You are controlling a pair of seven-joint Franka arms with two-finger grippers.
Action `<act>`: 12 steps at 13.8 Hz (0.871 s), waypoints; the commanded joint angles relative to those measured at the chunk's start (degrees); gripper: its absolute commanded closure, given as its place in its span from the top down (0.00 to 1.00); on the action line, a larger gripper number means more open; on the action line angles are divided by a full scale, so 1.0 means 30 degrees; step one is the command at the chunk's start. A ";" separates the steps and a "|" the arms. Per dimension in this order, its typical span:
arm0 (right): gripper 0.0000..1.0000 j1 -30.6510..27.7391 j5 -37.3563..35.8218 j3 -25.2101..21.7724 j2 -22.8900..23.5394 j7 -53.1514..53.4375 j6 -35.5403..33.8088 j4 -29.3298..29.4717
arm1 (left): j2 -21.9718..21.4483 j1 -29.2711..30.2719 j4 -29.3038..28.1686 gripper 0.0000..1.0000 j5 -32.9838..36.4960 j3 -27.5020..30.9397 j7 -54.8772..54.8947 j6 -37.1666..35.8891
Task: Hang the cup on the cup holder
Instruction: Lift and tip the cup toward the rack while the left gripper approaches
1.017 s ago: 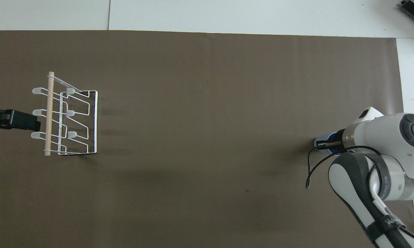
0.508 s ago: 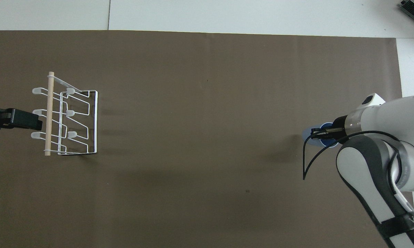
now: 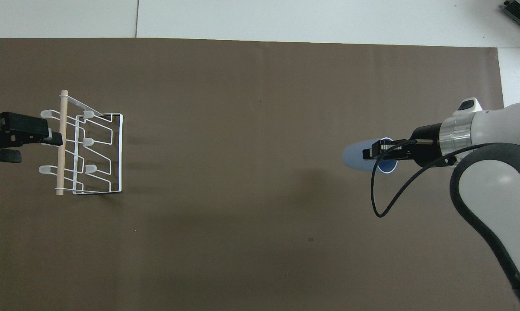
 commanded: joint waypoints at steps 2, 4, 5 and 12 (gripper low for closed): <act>0.00 -0.0188 0.4541 0.1050 0.0064 -0.0329 -0.0752 0.1016 | -0.0599 0.0196 -0.0971 1.00 -0.2615 -0.0051 -0.3684 0.1185; 0.00 -0.0217 0.5691 0.1753 0.0005 -0.0212 -0.0723 0.1163 | -0.1007 0.0283 -0.1964 1.00 -0.4515 -0.0051 -0.5179 0.1974; 0.00 -0.0304 0.6101 0.2221 -0.0024 -0.0182 -0.0723 0.1279 | -0.1270 0.0458 -0.2491 1.00 -0.5453 -0.0051 -0.5999 0.2384; 0.00 -0.0393 0.9941 0.5966 -0.0259 0.3004 0.3773 0.2158 | -0.3000 0.0431 -0.6796 1.00 -1.2368 -0.0051 -1.2361 0.5169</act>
